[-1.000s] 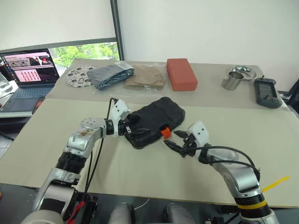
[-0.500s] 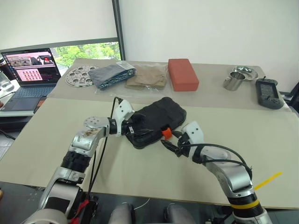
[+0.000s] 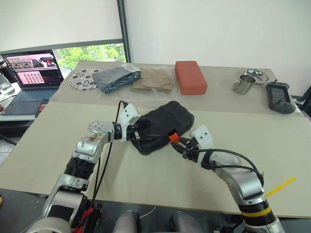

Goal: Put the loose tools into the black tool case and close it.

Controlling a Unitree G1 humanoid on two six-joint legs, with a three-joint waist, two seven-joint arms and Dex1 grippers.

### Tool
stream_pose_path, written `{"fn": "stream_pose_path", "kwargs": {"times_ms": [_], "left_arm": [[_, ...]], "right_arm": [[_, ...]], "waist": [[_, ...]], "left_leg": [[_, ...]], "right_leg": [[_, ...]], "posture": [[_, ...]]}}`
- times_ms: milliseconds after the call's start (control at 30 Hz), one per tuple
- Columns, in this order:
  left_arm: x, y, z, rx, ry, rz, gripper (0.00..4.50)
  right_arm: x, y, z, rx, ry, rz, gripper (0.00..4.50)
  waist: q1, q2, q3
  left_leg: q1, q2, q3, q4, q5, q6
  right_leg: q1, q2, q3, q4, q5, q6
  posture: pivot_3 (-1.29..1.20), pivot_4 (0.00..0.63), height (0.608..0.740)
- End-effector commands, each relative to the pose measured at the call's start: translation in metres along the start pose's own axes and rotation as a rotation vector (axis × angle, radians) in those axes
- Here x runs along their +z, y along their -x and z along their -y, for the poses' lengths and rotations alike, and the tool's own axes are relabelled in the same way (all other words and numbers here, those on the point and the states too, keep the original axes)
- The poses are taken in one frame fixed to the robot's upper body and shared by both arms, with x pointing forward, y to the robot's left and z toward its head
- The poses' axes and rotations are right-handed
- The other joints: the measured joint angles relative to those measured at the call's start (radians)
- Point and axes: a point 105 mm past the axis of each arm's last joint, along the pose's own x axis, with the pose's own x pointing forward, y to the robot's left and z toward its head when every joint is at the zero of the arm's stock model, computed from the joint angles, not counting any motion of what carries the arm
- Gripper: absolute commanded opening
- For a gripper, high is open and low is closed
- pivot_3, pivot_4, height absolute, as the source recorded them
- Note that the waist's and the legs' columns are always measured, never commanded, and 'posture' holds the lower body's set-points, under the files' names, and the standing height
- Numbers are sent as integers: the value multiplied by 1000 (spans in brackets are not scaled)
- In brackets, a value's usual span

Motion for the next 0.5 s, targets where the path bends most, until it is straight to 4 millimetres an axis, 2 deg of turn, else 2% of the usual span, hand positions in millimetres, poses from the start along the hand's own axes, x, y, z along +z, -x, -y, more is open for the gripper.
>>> {"fn": "stream_pose_path", "kwargs": {"times_ms": [33,233,367,467,500], "left_arm": [[0,-4,3,-14,-2,2,4500],[-1,-2,3,-9,-1,1,4500],[-1,-1,4,-8,-1,1,4500],[-1,-1,3,-7,-1,2,4500],[-1,-1,3,-7,-1,1,4500]], "right_arm": [[15,-4,-1,-6,39,49,1736],[19,-9,0,-12,26,69,1736],[18,-8,0,-10,29,67,2728],[19,-6,0,-16,29,69,3751],[19,-5,1,-17,29,69,3751]], "waist": [[-1,0,0],[-2,0,0],[-2,0,0],[-2,0,0],[-3,0,0]], "left_leg": [[0,0,0,0,0,0],[0,0,-1,0,0,1],[0,0,-2,0,0,1],[0,0,-2,0,0,1],[0,0,-2,0,0,1]], "right_leg": [[0,0,0,0,0,0],[0,0,0,0,0,0],[0,0,0,0,0,0],[0,0,0,0,0,0],[0,0,0,0,0,0]], "posture": [[0,150,740],[0,150,740],[0,150,740],[0,150,740],[0,150,740]]}}
